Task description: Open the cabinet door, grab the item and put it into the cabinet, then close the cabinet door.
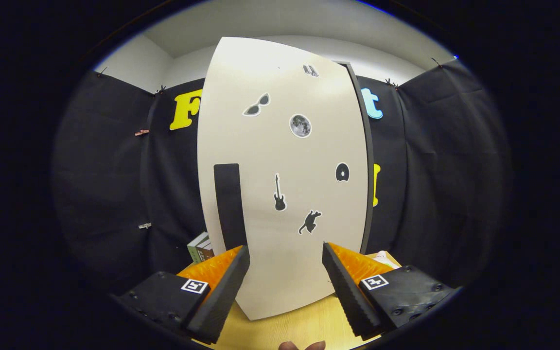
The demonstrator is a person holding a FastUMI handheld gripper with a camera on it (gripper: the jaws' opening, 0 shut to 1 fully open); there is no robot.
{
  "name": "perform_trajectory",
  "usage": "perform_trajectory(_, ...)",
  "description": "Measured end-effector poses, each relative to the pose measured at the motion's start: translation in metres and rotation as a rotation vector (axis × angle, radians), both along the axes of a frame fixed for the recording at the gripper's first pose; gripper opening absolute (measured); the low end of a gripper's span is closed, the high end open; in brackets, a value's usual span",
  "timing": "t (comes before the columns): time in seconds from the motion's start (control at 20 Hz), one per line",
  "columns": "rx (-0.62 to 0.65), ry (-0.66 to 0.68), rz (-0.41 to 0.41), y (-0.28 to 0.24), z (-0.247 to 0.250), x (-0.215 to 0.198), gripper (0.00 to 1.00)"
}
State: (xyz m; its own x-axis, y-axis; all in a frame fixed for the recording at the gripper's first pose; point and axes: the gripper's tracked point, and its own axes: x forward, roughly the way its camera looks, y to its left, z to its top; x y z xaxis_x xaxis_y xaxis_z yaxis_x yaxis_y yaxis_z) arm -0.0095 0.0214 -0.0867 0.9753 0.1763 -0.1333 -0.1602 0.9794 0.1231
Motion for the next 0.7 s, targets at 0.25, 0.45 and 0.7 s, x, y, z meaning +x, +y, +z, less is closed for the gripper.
perform_trajectory(0.25, -0.029, -0.018, -0.002, 0.007, 0.003, 0.0, 0.98)
perform_trajectory(0.45, -0.027, -0.017, -0.02, 0.004, 0.001, 0.001, 0.98)
perform_trajectory(0.7, -0.027, -0.019, -0.041, -0.006, 0.0, 0.001, 0.98)
